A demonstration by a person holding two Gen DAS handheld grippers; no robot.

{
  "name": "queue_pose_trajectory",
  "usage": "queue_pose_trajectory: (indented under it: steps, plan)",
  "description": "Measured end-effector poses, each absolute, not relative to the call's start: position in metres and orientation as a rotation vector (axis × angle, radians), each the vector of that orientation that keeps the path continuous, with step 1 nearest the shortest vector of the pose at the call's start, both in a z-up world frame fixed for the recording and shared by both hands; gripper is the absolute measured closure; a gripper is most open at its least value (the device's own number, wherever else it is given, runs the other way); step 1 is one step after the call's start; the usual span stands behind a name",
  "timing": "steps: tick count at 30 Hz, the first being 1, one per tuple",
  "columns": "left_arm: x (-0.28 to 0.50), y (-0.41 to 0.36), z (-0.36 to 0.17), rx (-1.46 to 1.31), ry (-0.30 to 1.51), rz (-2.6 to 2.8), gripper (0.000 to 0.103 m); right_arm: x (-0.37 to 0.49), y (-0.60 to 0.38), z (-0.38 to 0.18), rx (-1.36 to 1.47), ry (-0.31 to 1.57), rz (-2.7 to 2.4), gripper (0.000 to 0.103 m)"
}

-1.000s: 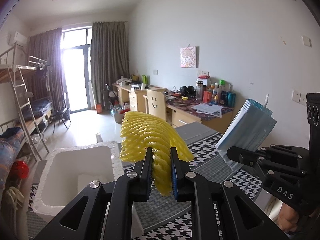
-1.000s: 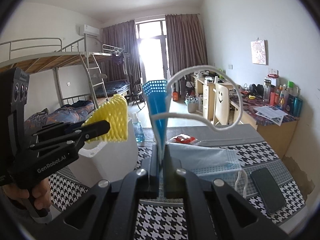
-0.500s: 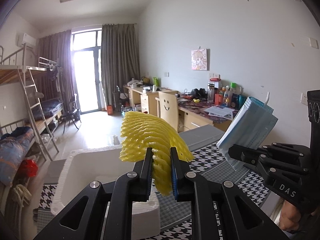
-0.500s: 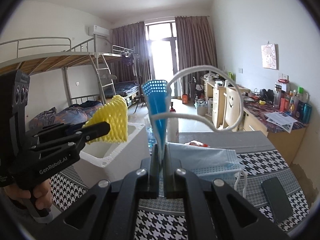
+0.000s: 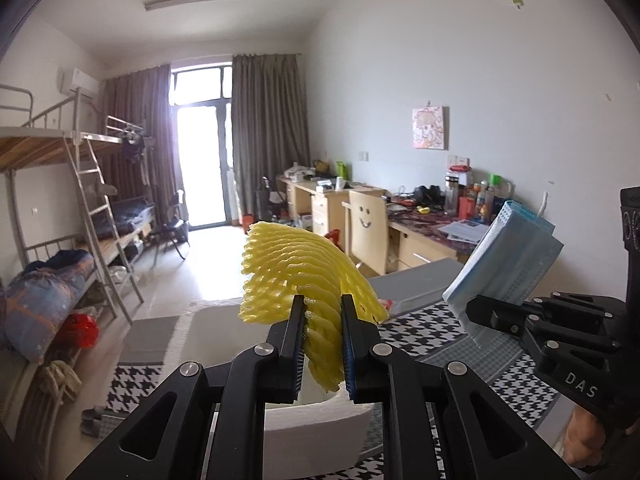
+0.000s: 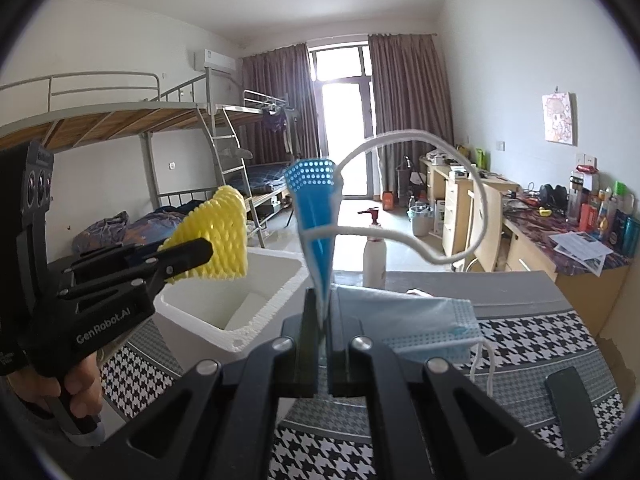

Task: Organize soft objects
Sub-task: 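Carry the yellow net over the white box while the right gripper holds the mask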

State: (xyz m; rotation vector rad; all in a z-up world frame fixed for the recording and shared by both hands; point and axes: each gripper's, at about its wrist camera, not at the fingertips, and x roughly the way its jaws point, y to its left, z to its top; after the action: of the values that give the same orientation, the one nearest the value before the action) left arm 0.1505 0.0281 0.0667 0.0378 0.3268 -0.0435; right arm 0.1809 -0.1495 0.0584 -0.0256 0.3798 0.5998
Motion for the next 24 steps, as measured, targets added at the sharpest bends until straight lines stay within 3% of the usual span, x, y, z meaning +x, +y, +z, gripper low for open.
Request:
queue_pose_trajectory:
  steps: [24]
  plan:
    - [0.152, 0.045, 0.061, 0.023, 0.325, 0.049, 0.086, 0.194, -0.107, 0.064, -0.063, 0.391, 0.715, 0.098]
